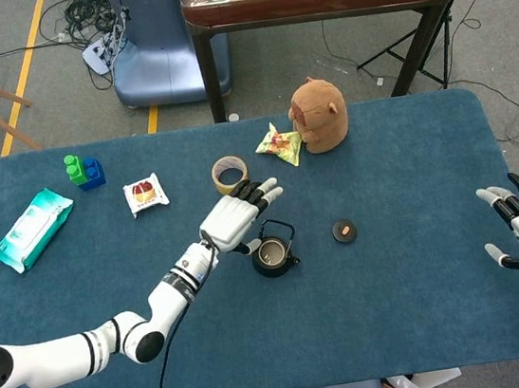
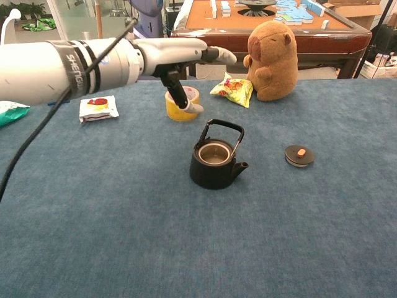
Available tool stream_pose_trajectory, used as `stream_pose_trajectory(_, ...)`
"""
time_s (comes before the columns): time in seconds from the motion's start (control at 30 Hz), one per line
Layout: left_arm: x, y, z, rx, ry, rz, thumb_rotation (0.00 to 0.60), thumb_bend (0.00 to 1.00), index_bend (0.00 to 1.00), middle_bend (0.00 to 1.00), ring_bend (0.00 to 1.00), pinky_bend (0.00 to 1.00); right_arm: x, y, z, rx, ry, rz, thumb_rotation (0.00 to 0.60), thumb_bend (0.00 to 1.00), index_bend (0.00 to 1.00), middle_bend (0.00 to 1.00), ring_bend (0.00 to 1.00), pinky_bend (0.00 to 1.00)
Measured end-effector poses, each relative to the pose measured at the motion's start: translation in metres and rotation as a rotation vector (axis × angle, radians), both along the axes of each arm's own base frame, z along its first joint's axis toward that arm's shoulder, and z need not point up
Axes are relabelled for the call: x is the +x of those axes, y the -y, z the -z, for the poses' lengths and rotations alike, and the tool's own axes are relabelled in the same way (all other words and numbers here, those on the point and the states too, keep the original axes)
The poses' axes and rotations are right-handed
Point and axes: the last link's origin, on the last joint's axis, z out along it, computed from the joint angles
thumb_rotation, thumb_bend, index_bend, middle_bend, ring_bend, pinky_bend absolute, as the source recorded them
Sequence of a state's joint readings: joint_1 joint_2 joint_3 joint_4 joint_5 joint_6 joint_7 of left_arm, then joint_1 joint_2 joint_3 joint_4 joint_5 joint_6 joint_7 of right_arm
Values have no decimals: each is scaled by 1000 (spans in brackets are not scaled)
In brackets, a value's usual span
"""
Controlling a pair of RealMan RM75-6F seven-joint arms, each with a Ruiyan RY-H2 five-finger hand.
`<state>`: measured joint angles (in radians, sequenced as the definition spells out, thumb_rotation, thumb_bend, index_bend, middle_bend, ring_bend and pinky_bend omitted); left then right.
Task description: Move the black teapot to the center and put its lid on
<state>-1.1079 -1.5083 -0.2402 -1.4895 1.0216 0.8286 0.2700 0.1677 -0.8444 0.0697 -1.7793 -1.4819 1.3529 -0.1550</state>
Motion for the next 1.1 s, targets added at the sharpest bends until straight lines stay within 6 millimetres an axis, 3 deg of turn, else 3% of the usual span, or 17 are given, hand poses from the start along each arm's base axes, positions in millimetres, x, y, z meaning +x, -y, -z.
stream_pose_trajectory(0.23,-42,1,-53,132,4,-53,600,266,40,0,0,0,9,7,10,59,8,-35,600,228,173,268,90,91)
stream_pose_trajectory(0.57,-119,27,-117,314,-23,-193,600,266,69,0,0,0,32,28,35,221,8,-76,600,228,196,291,106,116)
stream_pose_trajectory(1.1,-223,102,-159,468,-6,-402,600,266,77,0,0,0,74,60,65,325,-64,-170,600,207,200,281,105,117)
